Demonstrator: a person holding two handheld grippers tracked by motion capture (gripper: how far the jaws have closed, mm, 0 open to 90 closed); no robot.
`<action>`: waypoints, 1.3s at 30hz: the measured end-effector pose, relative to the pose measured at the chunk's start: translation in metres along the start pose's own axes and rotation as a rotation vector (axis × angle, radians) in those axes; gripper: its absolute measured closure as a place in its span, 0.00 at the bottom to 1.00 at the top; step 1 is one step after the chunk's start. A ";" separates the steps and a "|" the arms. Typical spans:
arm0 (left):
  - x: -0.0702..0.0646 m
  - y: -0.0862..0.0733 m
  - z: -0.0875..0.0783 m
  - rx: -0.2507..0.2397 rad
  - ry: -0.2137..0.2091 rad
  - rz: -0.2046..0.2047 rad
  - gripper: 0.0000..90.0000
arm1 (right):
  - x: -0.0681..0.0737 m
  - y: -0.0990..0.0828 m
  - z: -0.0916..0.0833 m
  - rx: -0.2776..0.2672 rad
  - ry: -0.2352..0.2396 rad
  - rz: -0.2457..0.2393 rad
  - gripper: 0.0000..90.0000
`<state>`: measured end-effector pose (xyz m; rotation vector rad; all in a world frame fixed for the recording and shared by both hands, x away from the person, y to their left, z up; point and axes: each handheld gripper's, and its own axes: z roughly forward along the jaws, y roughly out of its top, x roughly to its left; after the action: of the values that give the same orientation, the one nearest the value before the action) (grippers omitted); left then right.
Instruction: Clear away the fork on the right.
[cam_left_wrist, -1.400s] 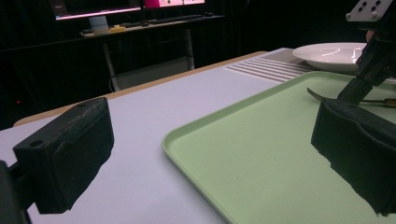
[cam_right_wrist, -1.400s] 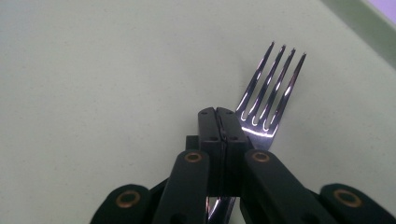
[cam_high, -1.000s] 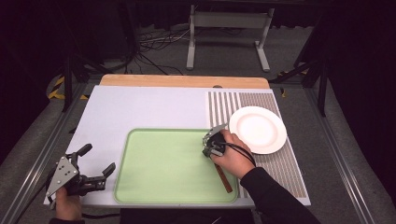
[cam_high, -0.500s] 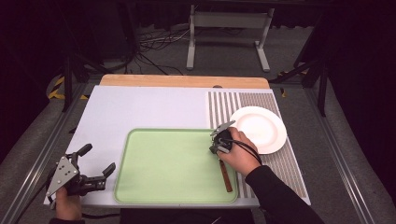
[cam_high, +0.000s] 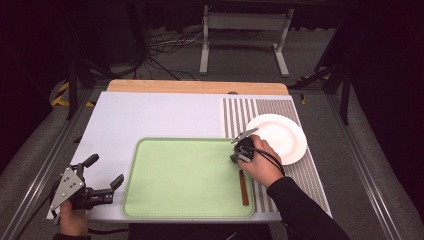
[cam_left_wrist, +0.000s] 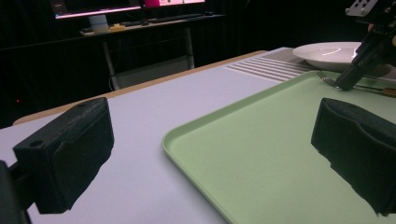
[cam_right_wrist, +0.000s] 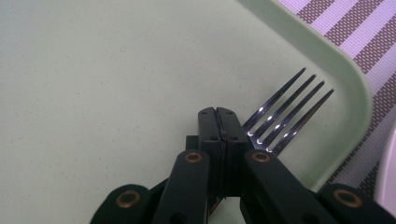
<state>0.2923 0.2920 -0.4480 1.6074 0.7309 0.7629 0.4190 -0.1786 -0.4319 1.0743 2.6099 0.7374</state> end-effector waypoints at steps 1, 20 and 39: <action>0.000 0.000 0.000 0.000 -0.001 0.000 0.00 | -0.001 0.000 0.000 0.001 -0.001 0.003 1.00; 0.000 0.000 0.000 0.002 -0.002 0.002 0.00 | 0.004 0.001 -0.046 -0.304 0.053 -0.091 0.32; -0.001 0.000 0.000 0.004 0.002 -0.002 0.00 | -0.016 -0.061 -0.092 -0.659 0.046 -0.163 0.08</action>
<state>0.2921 0.2910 -0.4482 1.6091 0.7355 0.7624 0.3590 -0.2607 -0.3857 0.6406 2.1770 1.4440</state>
